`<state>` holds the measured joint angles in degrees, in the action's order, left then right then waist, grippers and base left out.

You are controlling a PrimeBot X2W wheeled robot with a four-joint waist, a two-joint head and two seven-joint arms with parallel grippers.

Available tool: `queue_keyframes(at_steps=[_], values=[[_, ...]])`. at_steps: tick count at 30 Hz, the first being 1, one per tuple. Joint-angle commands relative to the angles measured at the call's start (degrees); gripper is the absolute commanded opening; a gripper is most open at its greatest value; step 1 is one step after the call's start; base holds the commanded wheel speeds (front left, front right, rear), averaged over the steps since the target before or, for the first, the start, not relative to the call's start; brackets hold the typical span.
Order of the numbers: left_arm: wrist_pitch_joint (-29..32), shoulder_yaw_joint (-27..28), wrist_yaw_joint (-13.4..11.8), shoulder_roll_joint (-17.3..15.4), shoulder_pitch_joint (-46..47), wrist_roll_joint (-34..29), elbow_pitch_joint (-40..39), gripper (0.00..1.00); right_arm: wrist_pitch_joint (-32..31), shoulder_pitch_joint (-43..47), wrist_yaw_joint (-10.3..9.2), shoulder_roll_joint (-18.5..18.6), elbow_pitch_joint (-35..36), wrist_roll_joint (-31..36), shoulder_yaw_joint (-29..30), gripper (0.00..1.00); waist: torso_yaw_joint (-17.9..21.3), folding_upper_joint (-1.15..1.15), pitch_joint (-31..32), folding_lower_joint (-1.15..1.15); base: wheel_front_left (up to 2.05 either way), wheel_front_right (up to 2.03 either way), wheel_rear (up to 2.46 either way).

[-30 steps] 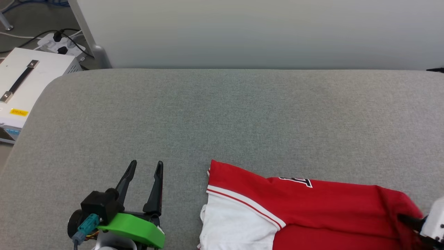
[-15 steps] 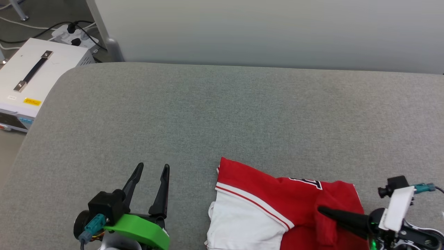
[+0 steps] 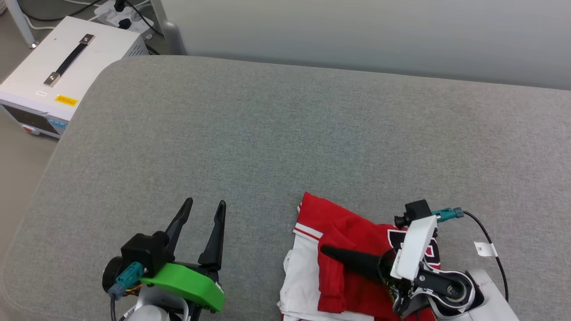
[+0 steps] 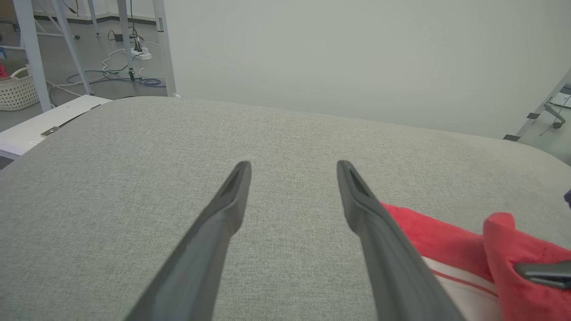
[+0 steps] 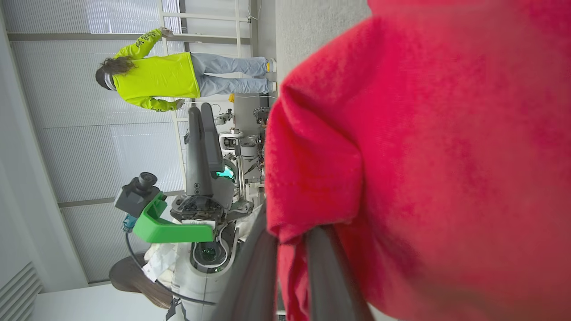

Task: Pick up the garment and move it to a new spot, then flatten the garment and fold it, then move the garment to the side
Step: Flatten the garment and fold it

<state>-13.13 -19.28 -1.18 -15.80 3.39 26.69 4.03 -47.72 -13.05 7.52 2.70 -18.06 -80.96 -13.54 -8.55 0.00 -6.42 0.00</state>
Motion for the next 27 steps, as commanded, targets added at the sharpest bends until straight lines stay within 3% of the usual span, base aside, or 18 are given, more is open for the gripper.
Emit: queue_keyframes(at_steps=[1, 2, 3, 8, 16, 21, 27], values=[[-0.44, 0.05, 0.33, 0.54, 1.12, -0.05, 0.35, 1.00, 1.92, -1.12, -0.03, 0.19, -0.57, 0.29, -0.89, 0.00, -0.70, 0.00, -0.74, 0.00, 0.00, 0.00, 0.00], [-0.53, 0.06, 0.36, 0.62, 1.18, -0.03, 0.51, 1.00, 2.86, -1.24, -0.03, 0.19, -0.85, 0.21, -1.64, 0.06, -0.77, 0.00, -0.85, 0.00, 0.00, 0.00, 0.00], [-0.79, 0.12, 0.46, 0.84, 1.26, 0.05, 1.08, 1.00, 5.59, -1.51, -0.03, 0.19, -1.24, 0.46, -3.72, 1.00, -0.71, 0.00, -1.05, 0.00, 0.00, 0.00, 0.00], [-1.05, 0.37, 0.49, 0.75, 1.08, 0.15, 1.70, 1.00, 9.31, -1.87, -0.03, 0.59, 1.62, 2.81, -5.51, 1.00, 0.29, 0.00, -0.76, 0.00, 0.00, 0.00, 0.00], [-1.17, 0.93, 0.14, -0.02, 0.69, 0.31, 1.71, 1.00, 22.64, -0.63, -0.03, 6.67, 10.87, 14.81, -6.41, 1.00, 3.07, 0.00, 0.60, 0.00, 0.00, 0.00, 0.00], [-1.08, 1.38, -0.75, -0.58, -0.05, 0.23, 1.42, 1.00, 32.92, 1.47, -0.03, 11.38, 11.70, 27.64, -2.49, 1.00, 5.31, 0.00, 1.57, 0.00, 0.00, 0.00, 0.00], [-1.16, 2.26, -1.78, -0.96, -1.05, 0.54, 1.05, 1.00, 40.94, 5.10, -0.03, 12.85, 12.41, 42.41, 6.80, 1.00, 7.33, 0.00, 2.36, 0.00, 0.00, 0.00, 0.00]])
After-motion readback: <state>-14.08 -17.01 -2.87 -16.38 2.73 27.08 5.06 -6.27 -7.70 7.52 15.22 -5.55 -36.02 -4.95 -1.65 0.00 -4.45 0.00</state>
